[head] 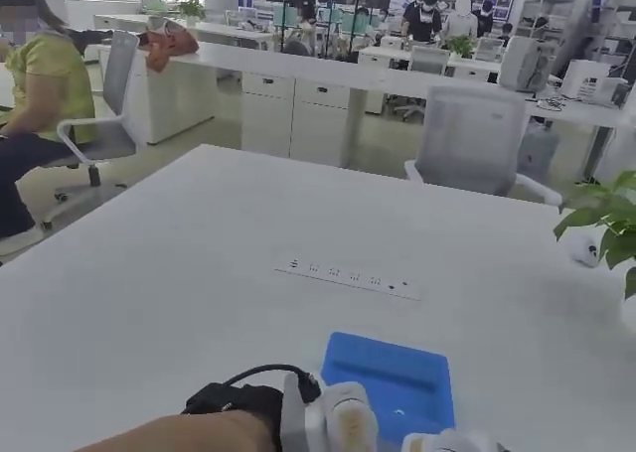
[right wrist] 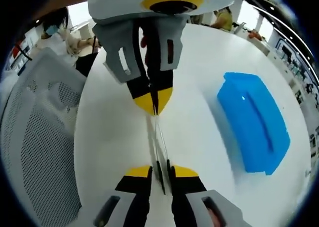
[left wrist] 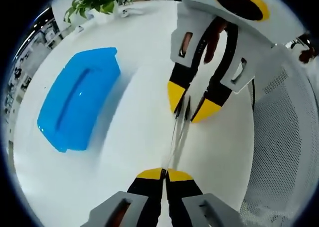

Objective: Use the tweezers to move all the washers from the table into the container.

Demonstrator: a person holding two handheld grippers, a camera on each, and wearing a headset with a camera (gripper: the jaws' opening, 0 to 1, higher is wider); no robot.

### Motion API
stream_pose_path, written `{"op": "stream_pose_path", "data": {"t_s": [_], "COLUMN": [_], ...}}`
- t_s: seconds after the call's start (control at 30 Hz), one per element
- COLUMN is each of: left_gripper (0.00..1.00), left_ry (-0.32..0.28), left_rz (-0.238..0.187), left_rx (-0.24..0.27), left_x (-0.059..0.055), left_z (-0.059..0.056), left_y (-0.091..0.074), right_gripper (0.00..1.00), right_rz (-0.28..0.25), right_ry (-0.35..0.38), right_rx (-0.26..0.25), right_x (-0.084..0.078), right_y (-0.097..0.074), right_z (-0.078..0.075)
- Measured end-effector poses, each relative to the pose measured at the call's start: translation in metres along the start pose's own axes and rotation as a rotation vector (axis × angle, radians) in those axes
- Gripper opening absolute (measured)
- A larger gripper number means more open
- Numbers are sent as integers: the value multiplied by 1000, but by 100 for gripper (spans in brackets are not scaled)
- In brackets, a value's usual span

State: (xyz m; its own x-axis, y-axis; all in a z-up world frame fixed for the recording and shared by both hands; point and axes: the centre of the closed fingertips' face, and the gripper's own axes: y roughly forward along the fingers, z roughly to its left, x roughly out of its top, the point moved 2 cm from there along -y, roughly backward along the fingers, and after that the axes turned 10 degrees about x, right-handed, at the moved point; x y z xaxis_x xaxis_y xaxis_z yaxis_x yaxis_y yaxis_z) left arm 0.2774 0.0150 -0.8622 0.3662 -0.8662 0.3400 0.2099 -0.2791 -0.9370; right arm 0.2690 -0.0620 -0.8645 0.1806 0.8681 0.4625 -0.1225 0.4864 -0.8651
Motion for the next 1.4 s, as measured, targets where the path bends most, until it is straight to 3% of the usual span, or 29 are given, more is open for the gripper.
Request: {"op": "stream_pose_path", "data": {"t_s": [0.1,0.2,0.33,0.43,0.5,0.6,0.67,0.7,0.73,0.8,0.97,1.07,1.17,1.3,1.4], "left_gripper": [7,15,21,42,46,55,64,67,69,72,87,90,90,98,99], "left_ry": [-47,-70,-119,-165,-189,-352,-425,-457,-509,-561,-622,-688,-777,-819,-837], "left_rz": [-22,-40,-84,-76,-111,-189,-214,-236,-286,-348,-372,-432,-499,-521,-545], "left_rx": [-14,-2,51,111,163,188,191,212,248,271,374,443,471,555,641], "left_x": [-1,-2,-4,-16,-17,-17,-21,-21,-21,-21,-37,-44,-47,-56,-61], "left_z": [-6,-12,-11,-8,-2,1,0,2,5,4,-1,-1,-2,-4,-3], "left_y": [-3,-5,-5,-10,-16,-38,-52,-59,-69,-85,-112,-131,-145,-159,-171], "right_gripper": [20,25,30,38,43,51,55,57,59,64,73,80,82,87,92], "right_rz": [-55,-38,-107,-199,-246,-369,-418,-441,-462,-507,-625,-660,-657,-660,-681], "right_ry": [74,106,171,253,284,380,409,412,420,444,504,508,492,492,496], "right_rx": [12,-26,-88,-127,-156,-205,-228,-252,-288,-334,-393,-429,-472,-511,-546], "right_x": [1,-6,-10,-12,-11,-9,-8,-8,-8,-8,-7,-9,-14,-19,-22], "right_y": [0,-4,-19,-40,-49,-70,-83,-89,-97,-111,-138,-151,-157,-162,-169], "right_z": [6,6,4,6,7,11,17,18,20,24,34,42,51,56,54]}}
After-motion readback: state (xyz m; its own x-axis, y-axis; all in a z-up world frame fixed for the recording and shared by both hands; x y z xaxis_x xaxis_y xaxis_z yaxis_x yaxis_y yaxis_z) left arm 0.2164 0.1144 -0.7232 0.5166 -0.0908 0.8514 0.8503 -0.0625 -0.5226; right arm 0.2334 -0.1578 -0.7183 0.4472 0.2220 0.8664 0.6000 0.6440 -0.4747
